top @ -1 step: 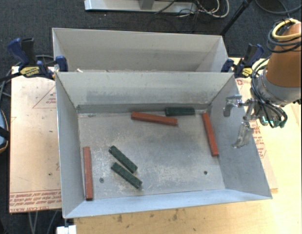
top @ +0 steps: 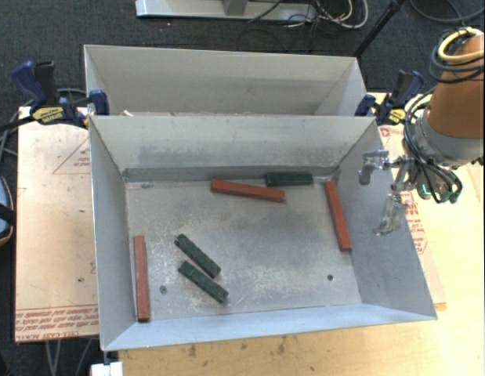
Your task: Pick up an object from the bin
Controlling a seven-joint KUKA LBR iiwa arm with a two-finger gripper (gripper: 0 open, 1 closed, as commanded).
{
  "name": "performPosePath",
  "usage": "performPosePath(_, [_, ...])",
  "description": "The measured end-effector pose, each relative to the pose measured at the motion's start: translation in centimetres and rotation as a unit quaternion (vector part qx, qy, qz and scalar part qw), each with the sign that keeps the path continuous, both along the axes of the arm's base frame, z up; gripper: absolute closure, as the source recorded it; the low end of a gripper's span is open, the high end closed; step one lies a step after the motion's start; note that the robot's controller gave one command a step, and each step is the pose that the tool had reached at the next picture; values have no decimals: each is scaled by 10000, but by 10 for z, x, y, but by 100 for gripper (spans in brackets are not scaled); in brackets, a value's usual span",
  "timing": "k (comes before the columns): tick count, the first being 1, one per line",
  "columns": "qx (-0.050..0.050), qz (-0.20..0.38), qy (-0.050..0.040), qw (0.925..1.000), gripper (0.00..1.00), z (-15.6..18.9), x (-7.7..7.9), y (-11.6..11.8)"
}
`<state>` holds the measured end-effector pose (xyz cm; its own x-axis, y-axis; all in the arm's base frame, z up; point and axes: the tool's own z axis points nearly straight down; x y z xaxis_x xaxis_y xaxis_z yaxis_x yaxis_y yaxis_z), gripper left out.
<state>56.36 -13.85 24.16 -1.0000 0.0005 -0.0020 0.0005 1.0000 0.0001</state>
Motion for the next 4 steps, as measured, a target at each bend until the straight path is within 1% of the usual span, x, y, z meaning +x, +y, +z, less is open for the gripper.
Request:
performPosePath(1, [-21, 165, -46, 9999, 0, -37, 15, 38])
performPosePath(2, [11, 74, -28, 10000, 0, -82, 73, 56])
performPosePath(3, [-2, 369, -12, 9993, 0, -130, 85, 90])
performPosePath(4, [11, 18, 2, 10000, 0, -157, 83, 104])
